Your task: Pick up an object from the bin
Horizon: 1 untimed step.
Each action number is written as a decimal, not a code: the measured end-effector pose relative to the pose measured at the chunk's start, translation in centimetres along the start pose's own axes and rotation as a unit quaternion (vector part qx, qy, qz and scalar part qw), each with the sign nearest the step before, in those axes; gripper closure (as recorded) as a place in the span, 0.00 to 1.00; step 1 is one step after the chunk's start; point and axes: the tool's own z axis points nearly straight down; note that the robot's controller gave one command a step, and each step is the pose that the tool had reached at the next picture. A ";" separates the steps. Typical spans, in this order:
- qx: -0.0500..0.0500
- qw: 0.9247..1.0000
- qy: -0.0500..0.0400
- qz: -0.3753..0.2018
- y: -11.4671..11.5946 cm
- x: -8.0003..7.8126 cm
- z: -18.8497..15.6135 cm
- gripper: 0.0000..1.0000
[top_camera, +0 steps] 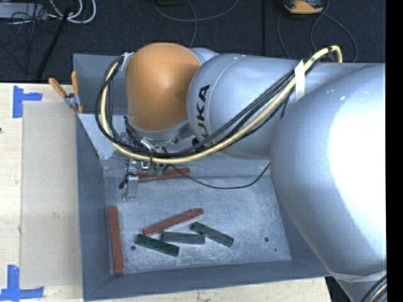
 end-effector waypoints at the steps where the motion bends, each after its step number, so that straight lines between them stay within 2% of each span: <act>1: 0.001 0.998 -0.002 -0.057 -9.8 -0.2 10.1 0.00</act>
Offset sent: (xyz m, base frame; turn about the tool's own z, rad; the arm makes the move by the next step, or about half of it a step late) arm 0.0017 -0.0939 -0.0968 -0.1181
